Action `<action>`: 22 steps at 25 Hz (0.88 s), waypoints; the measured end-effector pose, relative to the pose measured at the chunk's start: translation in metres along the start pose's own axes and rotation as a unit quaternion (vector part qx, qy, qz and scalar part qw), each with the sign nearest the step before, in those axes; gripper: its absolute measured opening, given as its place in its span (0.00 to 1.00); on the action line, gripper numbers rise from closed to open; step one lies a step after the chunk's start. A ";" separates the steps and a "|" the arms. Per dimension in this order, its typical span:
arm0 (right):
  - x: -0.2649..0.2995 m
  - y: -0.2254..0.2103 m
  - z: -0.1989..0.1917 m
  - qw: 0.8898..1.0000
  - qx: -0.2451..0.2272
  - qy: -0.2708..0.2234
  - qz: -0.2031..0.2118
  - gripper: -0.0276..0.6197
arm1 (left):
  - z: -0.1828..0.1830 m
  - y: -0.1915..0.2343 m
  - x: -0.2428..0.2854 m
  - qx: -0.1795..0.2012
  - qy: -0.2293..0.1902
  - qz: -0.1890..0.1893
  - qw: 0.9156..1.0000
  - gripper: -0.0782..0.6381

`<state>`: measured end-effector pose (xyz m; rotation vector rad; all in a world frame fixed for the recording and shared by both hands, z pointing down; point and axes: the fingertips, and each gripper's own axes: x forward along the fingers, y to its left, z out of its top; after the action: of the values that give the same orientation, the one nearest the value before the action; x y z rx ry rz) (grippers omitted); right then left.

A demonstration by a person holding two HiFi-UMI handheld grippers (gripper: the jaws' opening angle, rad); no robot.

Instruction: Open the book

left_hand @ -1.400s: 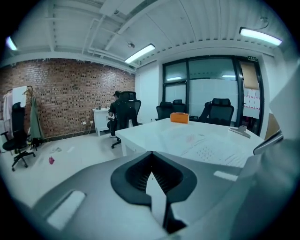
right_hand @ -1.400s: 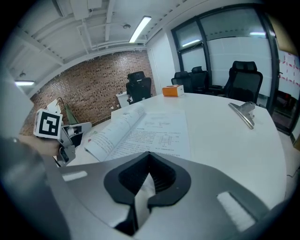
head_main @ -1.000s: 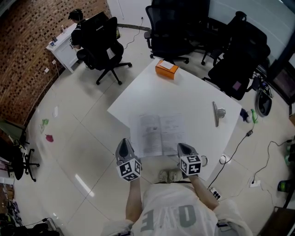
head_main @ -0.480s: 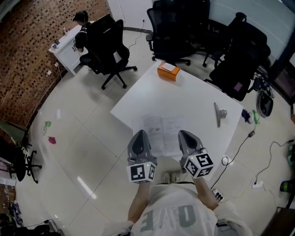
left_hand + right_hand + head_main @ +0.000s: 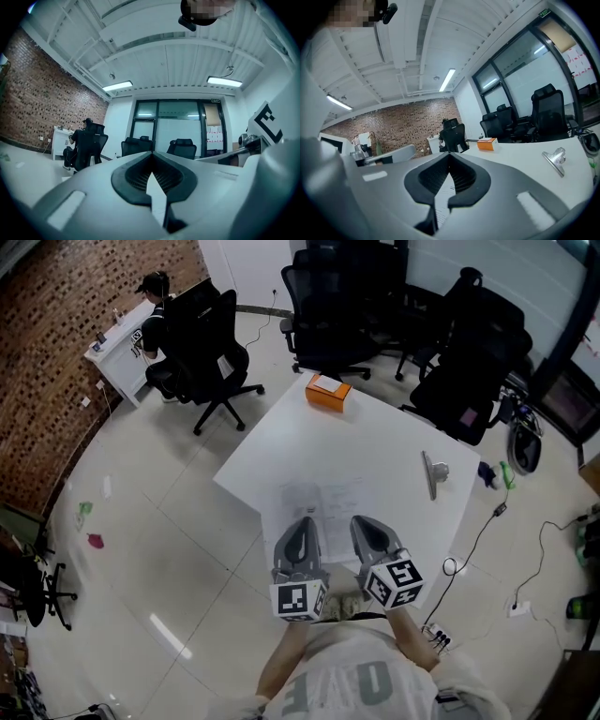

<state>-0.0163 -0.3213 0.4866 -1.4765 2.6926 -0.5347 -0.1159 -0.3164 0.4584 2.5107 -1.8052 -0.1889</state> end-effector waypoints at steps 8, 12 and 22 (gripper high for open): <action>-0.012 0.021 -0.013 1.000 0.006 0.008 0.004 0.05 | -0.010 0.004 -0.019 -0.011 0.011 -0.003 1.000 0.13; -0.030 0.035 -0.015 1.000 -0.001 0.006 0.017 0.05 | -0.010 0.004 -0.042 -0.007 0.009 0.012 1.000 0.13; -0.168 0.059 -0.033 1.000 -0.013 -0.022 0.010 0.05 | 0.003 -0.051 -0.150 -0.001 -0.011 0.037 0.999 0.13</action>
<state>0.0223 -0.1447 0.4755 -1.4481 2.6877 -0.4633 -0.1153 -0.1576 0.4610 2.4450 -1.9023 -0.2159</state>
